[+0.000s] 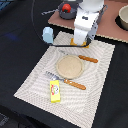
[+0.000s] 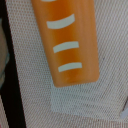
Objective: Interact with the objects in diverse but meaningful ways.
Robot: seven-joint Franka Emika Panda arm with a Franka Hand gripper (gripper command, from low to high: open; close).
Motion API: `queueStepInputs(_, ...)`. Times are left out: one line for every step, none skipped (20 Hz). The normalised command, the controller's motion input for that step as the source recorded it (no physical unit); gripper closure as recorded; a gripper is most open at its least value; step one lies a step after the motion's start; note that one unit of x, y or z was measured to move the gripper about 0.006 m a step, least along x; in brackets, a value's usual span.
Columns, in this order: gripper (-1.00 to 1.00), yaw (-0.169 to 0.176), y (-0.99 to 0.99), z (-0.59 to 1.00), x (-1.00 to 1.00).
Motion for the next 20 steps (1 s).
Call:
queueStepInputs(-1.00, 0.055, 0.41, -0.23, -0.27)
queueStepInputs(-1.00, 0.054, 0.41, -0.23, -0.26)
queueStepInputs(-1.00, 0.051, 0.40, -0.23, -0.23)
queueStepInputs(-1.00, 0.051, 0.37, -0.22, -0.13)
queueStepInputs(-1.00, 0.048, 0.34, -0.22, -0.04)
queueStepInputs(-1.00, 0.033, 0.29, -0.24, 0.00)
queueStepInputs(-1.00, 0.027, 0.27, -0.24, 0.00)
queueStepInputs(-1.00, 0.026, 0.25, -0.25, 0.00)
queueStepInputs(-1.00, 0.025, 0.21, -0.25, 0.00)
queueStepInputs(-1.00, 0.021, 0.17, -0.26, 0.00)
queueStepInputs(-1.00, 0.017, 0.16, -0.26, 0.00)
queueStepInputs(-1.00, 0.017, 0.15, -0.26, 0.00)
queueStepInputs(-1.00, 0.016, 0.11, -0.26, 0.00)
queueStepInputs(-1.00, 0.015, 0.08, -0.22, 0.00)
queueStepInputs(-1.00, 0.012, 0.01, -0.16, 0.02)
queueStepInputs(-1.00, 0.010, 0.00, -0.08, 0.07)
queueStepInputs(-1.00, 0.002, 0.00, -0.03, 0.07)
queueStepInputs(-1.00, 0.000, 0.00, 0.00, 0.06)
queueStepInputs(-1.00, 0.000, 0.00, 0.00, 0.07)
queueStepInputs(-1.00, 0.000, 0.00, 0.00, 0.03)
